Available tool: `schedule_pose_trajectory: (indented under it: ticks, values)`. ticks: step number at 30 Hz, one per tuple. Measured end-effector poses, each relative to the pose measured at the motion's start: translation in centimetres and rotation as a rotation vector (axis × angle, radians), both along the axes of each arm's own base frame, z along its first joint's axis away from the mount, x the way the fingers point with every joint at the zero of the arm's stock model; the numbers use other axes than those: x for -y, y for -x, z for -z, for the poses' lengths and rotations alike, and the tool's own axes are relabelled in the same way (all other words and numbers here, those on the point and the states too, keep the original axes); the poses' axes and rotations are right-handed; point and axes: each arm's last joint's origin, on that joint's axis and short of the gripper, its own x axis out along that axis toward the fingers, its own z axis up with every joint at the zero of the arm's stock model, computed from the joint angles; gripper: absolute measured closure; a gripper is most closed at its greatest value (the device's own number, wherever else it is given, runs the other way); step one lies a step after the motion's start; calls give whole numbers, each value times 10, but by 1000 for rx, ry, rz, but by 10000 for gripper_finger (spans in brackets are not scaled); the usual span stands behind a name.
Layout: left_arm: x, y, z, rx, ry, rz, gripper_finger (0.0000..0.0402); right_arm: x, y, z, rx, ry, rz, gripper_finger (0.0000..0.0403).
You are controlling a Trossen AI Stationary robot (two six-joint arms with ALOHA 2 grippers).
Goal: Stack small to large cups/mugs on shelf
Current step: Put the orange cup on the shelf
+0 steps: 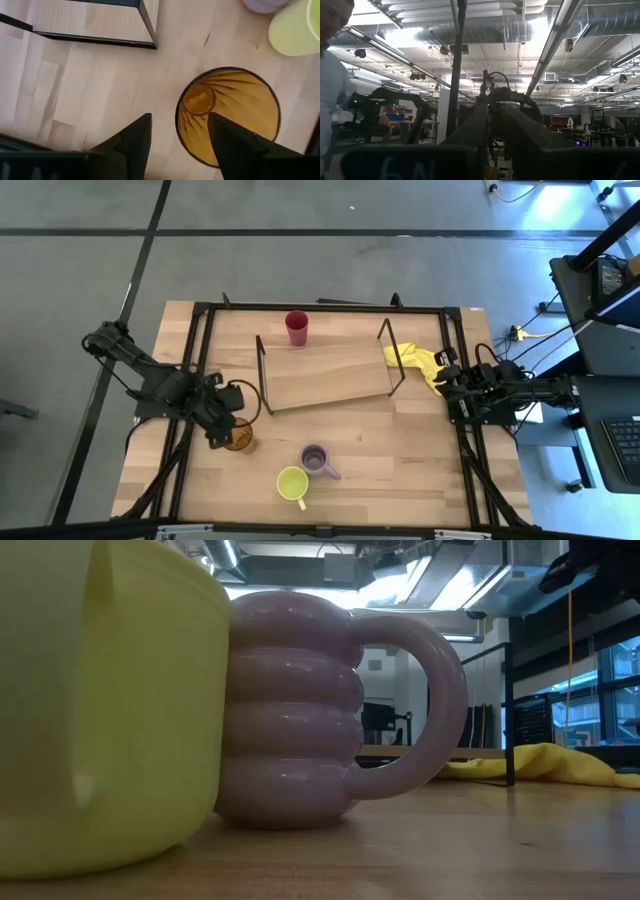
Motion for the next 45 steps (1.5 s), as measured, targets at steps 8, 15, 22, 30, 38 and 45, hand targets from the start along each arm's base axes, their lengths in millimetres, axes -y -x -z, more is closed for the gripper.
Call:
schedule_pose_trajectory:
  ticks: [8, 15, 22, 30, 38, 45]
  values:
    - [4, -3, 20, -58, -2, 14, 213, 0, 0, 0, 0, 0, 0, 336]
    - [2, -2, 35, -94, -26, 30, 213, 0, 0, 0, -1, 0, 0, 336]
    - [3, -3, 48, -102, -10, 35, 219, 0, 0, 0, 0, 0, 0, 336]
    - [3, 1, 58, -155, 22, -8, 276, 0, 0, 0, -1, 0, 0, 336]
    - [-2, -8, 35, -103, 99, -57, 391, 0, 0, 0, -1, 0, 0, 336]
    - [-14, -24, -52, 137, 214, -113, 397, 0, 0, 0, -1, 0, 0, 336]
